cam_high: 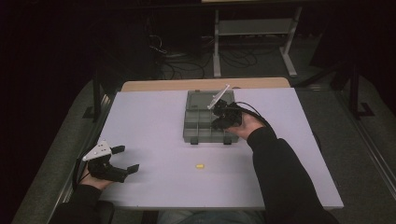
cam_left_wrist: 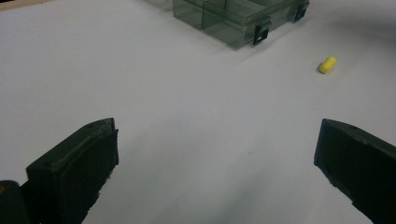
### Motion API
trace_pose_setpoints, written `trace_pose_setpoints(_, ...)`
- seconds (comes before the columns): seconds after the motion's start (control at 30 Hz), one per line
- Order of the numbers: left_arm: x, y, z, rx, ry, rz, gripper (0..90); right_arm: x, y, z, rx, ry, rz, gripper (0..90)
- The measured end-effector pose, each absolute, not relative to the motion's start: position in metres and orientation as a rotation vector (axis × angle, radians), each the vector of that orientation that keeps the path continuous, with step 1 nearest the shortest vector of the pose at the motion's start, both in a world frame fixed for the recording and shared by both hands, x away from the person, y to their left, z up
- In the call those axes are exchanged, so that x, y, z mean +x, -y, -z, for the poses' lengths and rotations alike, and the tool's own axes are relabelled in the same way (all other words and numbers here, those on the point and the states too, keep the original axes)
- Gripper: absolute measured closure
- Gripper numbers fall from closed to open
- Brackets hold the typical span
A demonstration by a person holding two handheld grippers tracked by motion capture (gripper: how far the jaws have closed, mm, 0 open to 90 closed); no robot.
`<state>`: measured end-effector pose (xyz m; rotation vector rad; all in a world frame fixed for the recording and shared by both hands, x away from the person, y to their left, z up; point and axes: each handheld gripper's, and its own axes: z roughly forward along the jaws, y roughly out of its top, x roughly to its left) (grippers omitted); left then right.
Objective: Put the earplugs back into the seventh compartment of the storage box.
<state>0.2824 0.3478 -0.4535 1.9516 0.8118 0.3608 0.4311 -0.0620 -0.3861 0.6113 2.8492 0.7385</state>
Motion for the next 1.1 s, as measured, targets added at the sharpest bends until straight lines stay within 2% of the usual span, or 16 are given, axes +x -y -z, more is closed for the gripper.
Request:
trace_pose_setpoints(0.4, 0.283, -0.347, 0.454, 1.957, -0.804, -0.359, 0.0, 0.444, 0.066, 0.401, 0.664, -2.864, -0.678, 78.1)
trace_pose_setpoints(0.47, 0.282, -0.347, 0.454, 1.957, -0.804, -0.358, 0.0, 0.443, 0.068, 0.399, 0.677, -2.847, -0.699, 67.5)
trace_pose_setpoints(0.5, 0.283, -0.347, 0.454, 1.958, -0.803, -0.359, 0.0, 0.443, 0.068, 0.399, 0.677, -2.847, -0.699, 67.5)
trace_pose_setpoints(0.57, 0.282, -0.347, 0.454, 1.959, -0.801, -0.360, 0.0, 0.440, 0.071, 0.393, 0.676, -2.836, -0.730, 60.2)
trace_pose_setpoints(0.6, 0.282, -0.347, 0.454, 1.959, -0.801, -0.360, 0.0, 0.440, 0.071, 0.393, 0.676, -2.836, -0.730, 60.2)
trace_pose_setpoints(0.63, 0.282, -0.347, 0.454, 1.959, -0.800, -0.360, 0.0, 0.436, 0.072, 0.388, 0.661, -2.833, -0.742, 54.4)
trace_pose_setpoints(0.7, 0.282, -0.346, 0.454, 1.958, -0.802, -0.360, 0.0, 0.434, 0.072, 0.386, 0.650, -2.830, -0.749, 51.6)
trace_pose_setpoints(0.73, 0.282, -0.346, 0.454, 1.958, -0.802, -0.360, 0.0, 0.428, 0.072, 0.380, 0.621, -2.829, -0.771, 46.3)
trace_pose_setpoints(0.77, 0.283, -0.346, 0.454, 1.958, -0.803, -0.360, 0.0, 0.428, 0.072, 0.380, 0.621, -2.829, -0.771, 46.3)
trace_pose_setpoints(0.87, 0.283, -0.346, 0.454, 1.960, -0.803, -0.360, 0.0, 0.416, 0.069, 0.370, 0.572, -2.824, -0.796, 37.5)
trace_pose_setpoints(0.93, 0.283, -0.346, 0.454, 1.961, -0.802, -0.360, 0.0, 0.413, 0.068, 0.369, 0.558, -2.826, -0.794, 35.8)
trace_pose_setpoints(0.97, 0.283, -0.346, 0.454, 1.961, -0.803, -0.360, 0.0, 0.407, 0.065, 0.366, 0.534, -2.828, -0.790, 30.8)
trace_pose_setpoints(1.0, 0.283, -0.346, 0.454, 1.961, -0.803, -0.361, 0.0, 0.407, 0.065, 0.366, 0.534, -2.828, -0.790, 30.8)
trace_pose_setpoints(1.1, 0.282, -0.346, 0.454, 1.963, -0.803, -0.362, 0.0, 0.395, 0.058, 0.361, 0.507, -2.825, -0.791, 20.1)
